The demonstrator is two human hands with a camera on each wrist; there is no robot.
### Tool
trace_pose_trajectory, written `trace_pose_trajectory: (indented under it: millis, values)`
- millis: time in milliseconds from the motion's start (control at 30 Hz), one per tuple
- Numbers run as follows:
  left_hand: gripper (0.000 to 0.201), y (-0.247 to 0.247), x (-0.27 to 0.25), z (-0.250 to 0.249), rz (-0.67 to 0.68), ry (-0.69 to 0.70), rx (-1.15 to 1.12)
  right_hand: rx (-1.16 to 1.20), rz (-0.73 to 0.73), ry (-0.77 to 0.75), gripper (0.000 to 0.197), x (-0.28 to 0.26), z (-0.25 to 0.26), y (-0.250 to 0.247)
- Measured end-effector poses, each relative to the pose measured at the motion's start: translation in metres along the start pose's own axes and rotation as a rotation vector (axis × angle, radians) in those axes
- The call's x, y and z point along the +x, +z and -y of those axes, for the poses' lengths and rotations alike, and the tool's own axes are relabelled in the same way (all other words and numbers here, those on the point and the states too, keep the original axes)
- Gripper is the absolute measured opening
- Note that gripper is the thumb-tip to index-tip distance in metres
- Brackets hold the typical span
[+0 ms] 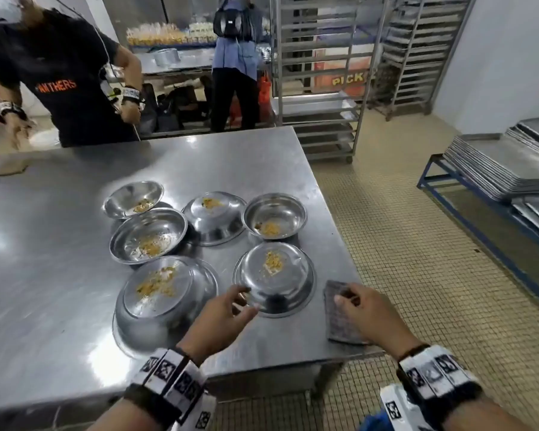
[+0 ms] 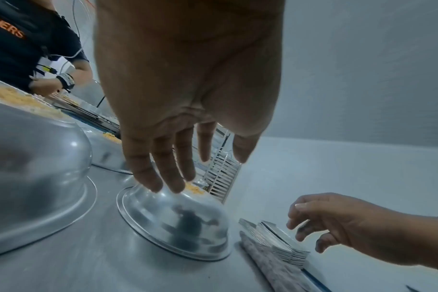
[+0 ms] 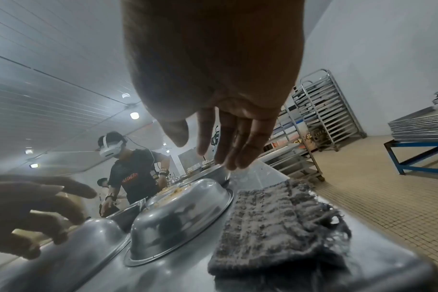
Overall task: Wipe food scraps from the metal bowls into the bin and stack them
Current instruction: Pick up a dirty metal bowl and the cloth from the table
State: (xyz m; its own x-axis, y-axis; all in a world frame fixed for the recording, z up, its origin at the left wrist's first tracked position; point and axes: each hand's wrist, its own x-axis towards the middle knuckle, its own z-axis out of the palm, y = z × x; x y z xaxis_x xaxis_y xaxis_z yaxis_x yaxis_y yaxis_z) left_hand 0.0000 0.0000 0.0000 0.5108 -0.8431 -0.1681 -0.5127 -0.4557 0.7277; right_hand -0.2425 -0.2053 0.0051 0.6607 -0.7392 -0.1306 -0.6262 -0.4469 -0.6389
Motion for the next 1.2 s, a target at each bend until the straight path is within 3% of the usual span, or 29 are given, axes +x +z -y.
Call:
trace_pose_trajectory:
  millis: [200, 300, 433, 600, 767, 867, 967, 1200]
  values:
    - [0.057, 0.002, 0.028, -0.003, -0.141, -0.185, -0.06, 0.026, 0.021, 0.057, 0.033, 0.033, 0.006, 0.022]
    - [0.058, 0.003, 0.036, 0.0, -0.149, -0.254, -0.064, -0.022, 0.05, 0.099, 0.046, 0.041, 0.013, 0.031]
    - [0.06, 0.003, 0.049, 0.002, -0.127, -0.276, -0.041, 0.07, 0.065, 0.125, 0.047, 0.051, 0.025, 0.038]
    - [0.04, -0.001, 0.07, 0.002, -0.075, -0.262, -0.073, 0.112, 0.072, 0.157, 0.052, 0.068, 0.034, 0.042]
    - [0.021, -0.003, 0.096, 0.011, -0.025, -0.254, -0.069, 0.148, 0.083, 0.192, 0.033, 0.083, 0.039, 0.052]
    - [0.041, 0.003, 0.115, 0.031, -0.008, -0.28, -0.098, 0.127, 0.069, 0.215, 0.029, 0.092, 0.036, 0.064]
    - [0.067, 0.019, 0.137, 0.064, -0.023, -0.295, -0.095, 0.073, 0.06, 0.23, 0.04, 0.099, 0.03, 0.074]
    - [0.074, 0.023, 0.125, 0.055, -0.046, -0.326, -0.158, 0.102, 0.044, 0.207, 0.039, 0.097, 0.033, 0.077]
